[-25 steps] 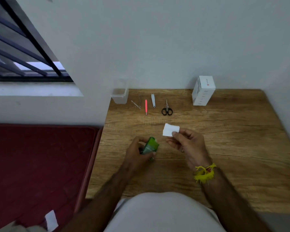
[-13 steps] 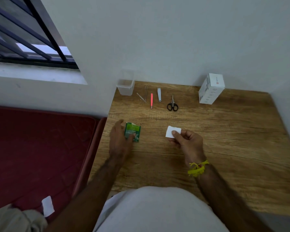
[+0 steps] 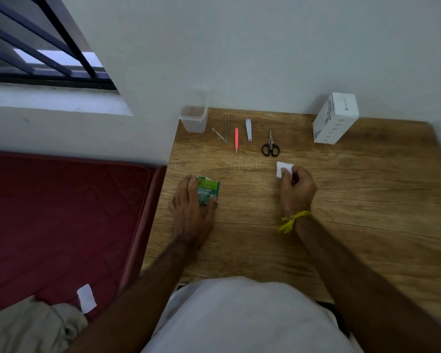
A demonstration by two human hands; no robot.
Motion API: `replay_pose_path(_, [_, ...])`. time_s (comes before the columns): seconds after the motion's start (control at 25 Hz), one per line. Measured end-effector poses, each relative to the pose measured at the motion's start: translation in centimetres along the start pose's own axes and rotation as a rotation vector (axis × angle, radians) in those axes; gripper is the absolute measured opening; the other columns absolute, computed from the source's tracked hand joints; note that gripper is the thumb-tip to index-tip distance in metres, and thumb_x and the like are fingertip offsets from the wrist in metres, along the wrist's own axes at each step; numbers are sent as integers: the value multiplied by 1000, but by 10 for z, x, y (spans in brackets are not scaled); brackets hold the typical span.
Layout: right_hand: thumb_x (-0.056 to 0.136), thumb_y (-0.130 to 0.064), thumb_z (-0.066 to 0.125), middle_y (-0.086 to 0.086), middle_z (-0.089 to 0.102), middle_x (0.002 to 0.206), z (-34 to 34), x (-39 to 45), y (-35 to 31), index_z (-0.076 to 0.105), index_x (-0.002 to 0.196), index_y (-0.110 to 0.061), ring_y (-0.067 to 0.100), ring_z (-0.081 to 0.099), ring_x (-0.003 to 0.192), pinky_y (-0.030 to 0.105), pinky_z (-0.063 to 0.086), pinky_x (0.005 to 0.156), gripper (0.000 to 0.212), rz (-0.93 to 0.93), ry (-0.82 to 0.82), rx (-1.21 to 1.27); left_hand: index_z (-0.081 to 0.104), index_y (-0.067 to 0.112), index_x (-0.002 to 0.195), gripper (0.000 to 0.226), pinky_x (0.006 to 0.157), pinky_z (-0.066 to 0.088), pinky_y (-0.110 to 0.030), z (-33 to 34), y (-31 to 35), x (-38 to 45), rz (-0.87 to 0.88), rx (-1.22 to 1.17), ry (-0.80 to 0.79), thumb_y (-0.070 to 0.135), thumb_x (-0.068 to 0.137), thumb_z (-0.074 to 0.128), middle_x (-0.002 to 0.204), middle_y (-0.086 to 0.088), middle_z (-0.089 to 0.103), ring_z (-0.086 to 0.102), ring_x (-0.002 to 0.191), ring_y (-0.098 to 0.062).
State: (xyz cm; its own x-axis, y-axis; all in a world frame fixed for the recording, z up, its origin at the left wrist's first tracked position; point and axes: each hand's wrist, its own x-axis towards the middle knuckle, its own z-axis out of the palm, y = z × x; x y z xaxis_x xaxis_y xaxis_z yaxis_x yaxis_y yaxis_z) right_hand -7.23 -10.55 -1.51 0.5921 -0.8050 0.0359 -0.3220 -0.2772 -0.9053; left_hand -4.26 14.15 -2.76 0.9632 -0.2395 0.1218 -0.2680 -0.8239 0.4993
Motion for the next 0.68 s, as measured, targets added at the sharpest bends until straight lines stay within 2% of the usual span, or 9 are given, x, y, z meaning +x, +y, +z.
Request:
replay_pose_path(0.08, [93,-22,63,12,69,97,4,19,12,67,101,-1,24,64,90,43,57,79,23,-47,67,-35,41,18,141,60,112,29,-55,2,-1,-1,20,4,19,53,93,46,155,-8,34,31,143,-25])
replay_pose_path(0.2, [93,-16,62,15,67,93,8,31,18,66,96,1,22,60,85,29,48,74,18,-109,108,-66,50,19,133,48,109,28,-50,4,0,-4,151,27,95,46,94,52,151,-7,42,36,140,-25])
replay_pose_path(0.28, [93,-14,63,16,67,94,12,32,21,67,97,3,17,57,86,25,43,77,18,-136,118,-72,55,19,128,40,108,26,-44,9,14,7,268,12,137,41,94,54,145,-6,49,40,136,-23])
replay_pose_path(0.4, [93,-12,63,16,67,94,13,35,26,67,98,3,16,57,87,27,45,78,17,-180,128,-68,65,14,116,26,106,33,-37,28,59,43,340,-107,71,31,97,57,125,-6,63,51,121,-20])
replay_pose_path(0.48, [93,-12,63,15,67,94,13,36,28,67,97,2,15,57,87,27,46,79,16,-197,137,-71,68,14,109,18,100,38,-35,41,87,69,280,-169,11,26,98,59,111,-4,68,57,108,-19])
replay_pose_path(0.56, [93,-11,63,14,67,93,14,38,30,67,95,2,18,60,86,27,46,77,14,-218,154,-82,68,15,108,19,98,37,-32,53,99,95,179,-150,6,27,99,57,109,-2,68,57,107,-21])
replay_pose_path(0.68, [92,-10,64,14,66,88,17,39,33,66,91,1,25,62,82,31,47,74,11,-247,159,-102,69,14,106,30,96,44,-38,68,104,145,107,-24,13,36,99,50,106,-3,68,58,104,-23])
